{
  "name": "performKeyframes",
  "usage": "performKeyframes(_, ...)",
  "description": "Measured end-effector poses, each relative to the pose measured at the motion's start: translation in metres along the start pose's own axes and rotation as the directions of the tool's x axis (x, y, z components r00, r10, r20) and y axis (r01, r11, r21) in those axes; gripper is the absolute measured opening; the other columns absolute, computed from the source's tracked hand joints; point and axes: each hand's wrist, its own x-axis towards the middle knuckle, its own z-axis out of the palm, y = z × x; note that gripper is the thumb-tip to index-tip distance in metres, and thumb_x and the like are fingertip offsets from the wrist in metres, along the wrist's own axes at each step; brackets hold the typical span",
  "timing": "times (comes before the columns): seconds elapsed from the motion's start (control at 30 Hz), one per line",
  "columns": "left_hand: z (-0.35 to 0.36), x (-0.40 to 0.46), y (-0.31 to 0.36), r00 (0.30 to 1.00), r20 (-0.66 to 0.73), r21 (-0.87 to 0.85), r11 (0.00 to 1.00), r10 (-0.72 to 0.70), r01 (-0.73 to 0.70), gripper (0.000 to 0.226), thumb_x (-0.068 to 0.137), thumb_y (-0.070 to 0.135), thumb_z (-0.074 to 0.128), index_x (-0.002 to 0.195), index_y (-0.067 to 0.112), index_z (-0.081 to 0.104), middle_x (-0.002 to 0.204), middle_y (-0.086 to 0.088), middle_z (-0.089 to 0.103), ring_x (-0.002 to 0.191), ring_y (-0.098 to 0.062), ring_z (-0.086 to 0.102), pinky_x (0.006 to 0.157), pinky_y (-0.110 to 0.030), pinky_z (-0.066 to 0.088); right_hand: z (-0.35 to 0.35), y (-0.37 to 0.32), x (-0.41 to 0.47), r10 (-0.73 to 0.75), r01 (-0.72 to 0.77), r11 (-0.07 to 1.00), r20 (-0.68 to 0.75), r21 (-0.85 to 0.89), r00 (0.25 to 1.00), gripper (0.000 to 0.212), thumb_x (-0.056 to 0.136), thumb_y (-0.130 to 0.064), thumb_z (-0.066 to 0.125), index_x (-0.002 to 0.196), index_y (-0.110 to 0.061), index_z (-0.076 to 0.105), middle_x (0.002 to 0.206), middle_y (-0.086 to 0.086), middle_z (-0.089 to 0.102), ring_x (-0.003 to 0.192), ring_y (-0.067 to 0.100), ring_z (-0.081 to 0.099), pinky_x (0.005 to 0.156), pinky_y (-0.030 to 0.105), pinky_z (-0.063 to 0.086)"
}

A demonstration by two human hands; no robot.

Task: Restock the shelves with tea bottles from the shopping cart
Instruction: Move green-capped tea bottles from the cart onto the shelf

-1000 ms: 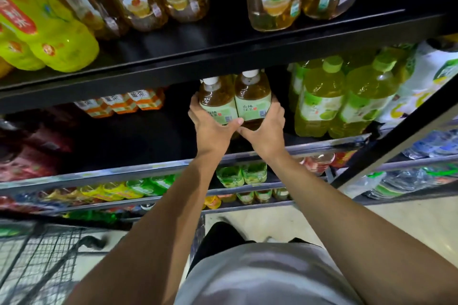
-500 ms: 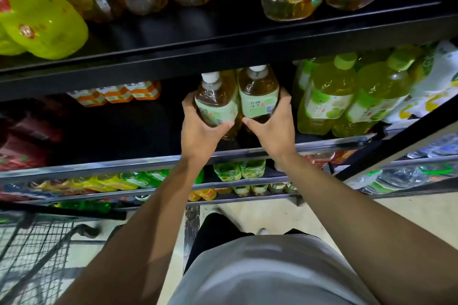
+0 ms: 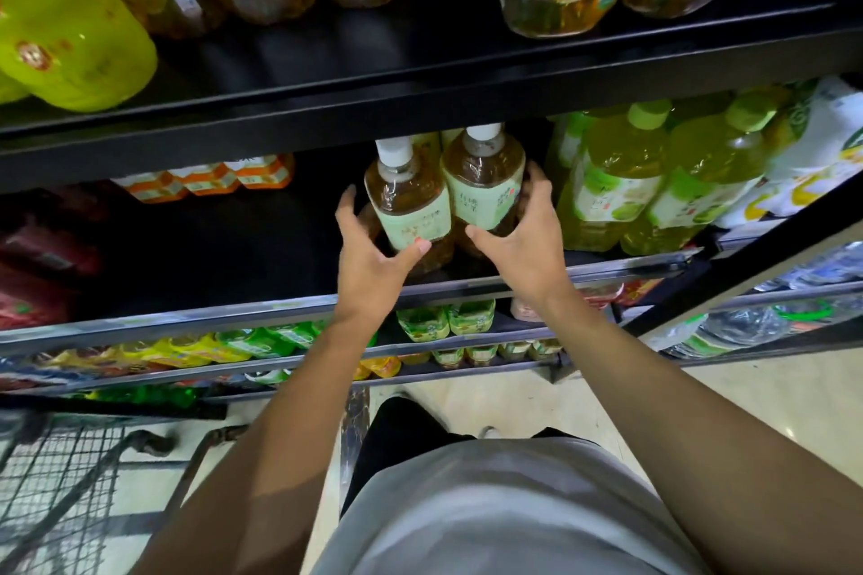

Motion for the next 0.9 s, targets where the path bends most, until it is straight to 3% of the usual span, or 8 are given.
performKeyframes(0.1, -0.007, -0.003, 0.0, 0.996, 0.092, 0.077, 0.997, 0.017, -0.024, 0.104, 0.076, 0.032, 0.085, 0.156, 0.036, 0.018, 0.142, 0.022, 0.051, 0.138, -0.006, 0.046, 0.119, -0.047, 0.038, -0.004, 0.0, -0.001, -0.032, 0.035, 0.999, 0.093, -0.027, 0.995, 0.099, 0.075, -0.019, 0.088, 0.153, -0.018, 0.027, 0.143, -0.001, 0.047, 0.133, 0.007, 0.044, 0.111, 0.023, 0.039)
performKeyframes(0.2, 0.006, -0.006, 0.002, 0.999, 0.021, 0.072, 0.997, 0.031, -0.032, 0.104, 0.061, 0.043, 0.088, 0.146, 0.039, 0.028, 0.142, 0.009, 0.043, 0.14, -0.012, 0.041, 0.117, -0.048, 0.039, 0.008, -0.004, -0.001, 0.004, -0.001, 0.999, 0.052, -0.046, 0.999, 0.103, 0.067, -0.021, 0.094, 0.147, -0.013, 0.029, 0.136, 0.005, 0.038, 0.129, 0.011, 0.035, 0.107, 0.025, 0.036)
performKeyframes(0.3, 0.012, -0.005, 0.001, 0.999, -0.012, 0.044, 0.999, 0.029, -0.029, 0.101, 0.067, 0.023, 0.092, 0.146, 0.031, 0.031, 0.142, 0.004, 0.044, 0.136, -0.009, 0.046, 0.115, -0.041, 0.043, 0.011, -0.005, 0.004, 0.025, -0.025, 0.999, -0.013, -0.04, 1.0, 0.102, 0.063, -0.022, 0.096, 0.144, -0.011, 0.035, 0.131, 0.002, 0.043, 0.128, 0.016, 0.042, 0.109, 0.036, 0.043)
performKeyframes(0.4, 0.007, -0.004, -0.001, 1.0, -0.029, 0.047, 0.999, 0.0, 0.002, 0.096, 0.073, 0.01, 0.09, 0.148, 0.026, 0.032, 0.136, 0.015, 0.053, 0.13, -0.002, 0.05, 0.111, -0.029, 0.044, 0.002, -0.006, 0.007, 0.034, -0.034, 0.999, 0.028, -0.013, 0.999, 0.106, 0.065, -0.02, 0.096, 0.15, -0.014, 0.032, 0.138, 0.002, 0.055, 0.128, 0.013, 0.052, 0.108, 0.03, 0.046)
performKeyframes(0.5, 0.002, -0.004, -0.003, 1.0, -0.026, 0.054, 0.998, -0.014, 0.015, 0.091, 0.076, 0.012, 0.089, 0.146, 0.03, 0.033, 0.131, 0.018, 0.057, 0.128, -0.004, 0.054, 0.111, -0.036, 0.047, -0.013, -0.009, 0.01, 0.05, -0.045, 0.998, 0.134, -0.037, 0.99, 0.094, 0.073, -0.015, 0.091, 0.148, -0.016, 0.035, 0.136, -0.001, 0.062, 0.12, 0.005, 0.055, 0.1, 0.021, 0.046)
performKeyframes(0.67, 0.005, -0.006, -0.002, 1.0, 0.007, 0.104, 0.995, 0.004, -0.005, 0.083, 0.083, 0.011, 0.083, 0.148, 0.024, 0.034, 0.14, 0.008, 0.057, 0.133, -0.008, 0.051, 0.113, -0.041, 0.045, -0.028, -0.007, 0.014, 0.063, -0.04, 0.996, 0.329, -0.078, 0.942, 0.079, 0.082, -0.017, 0.085, 0.147, -0.02, 0.04, 0.138, -0.006, 0.059, 0.127, 0.007, 0.051, 0.109, 0.026, 0.041)
performKeyframes(0.8, 0.004, -0.001, -0.002, 1.0, -0.006, 0.092, 0.996, 0.001, -0.001, 0.082, 0.08, 0.011, 0.085, 0.146, 0.025, 0.039, 0.134, 0.009, 0.062, 0.129, -0.009, 0.056, 0.11, -0.041, 0.049, -0.024, -0.004, 0.017, 0.068, -0.049, 0.996, 0.303, -0.071, 0.95, 0.08, 0.078, -0.021, 0.088, 0.146, -0.022, 0.046, 0.138, -0.006, 0.063, 0.131, 0.011, 0.054, 0.114, 0.04, 0.044)
performKeyframes(0.9, 0.004, -0.001, -0.002, 0.999, -0.029, 0.125, 0.992, 0.017, -0.013, 0.08, 0.079, 0.013, 0.087, 0.145, 0.023, 0.044, 0.131, 0.007, 0.066, 0.126, -0.01, 0.059, 0.107, -0.043, 0.052, -0.023, -0.003, 0.013, 0.044, -0.03, 0.998, 0.273, -0.053, 0.961, 0.074, 0.079, -0.019, 0.087, 0.143, -0.022, 0.05, 0.134, -0.007, 0.066, 0.128, 0.009, 0.058, 0.112, 0.042, 0.047)
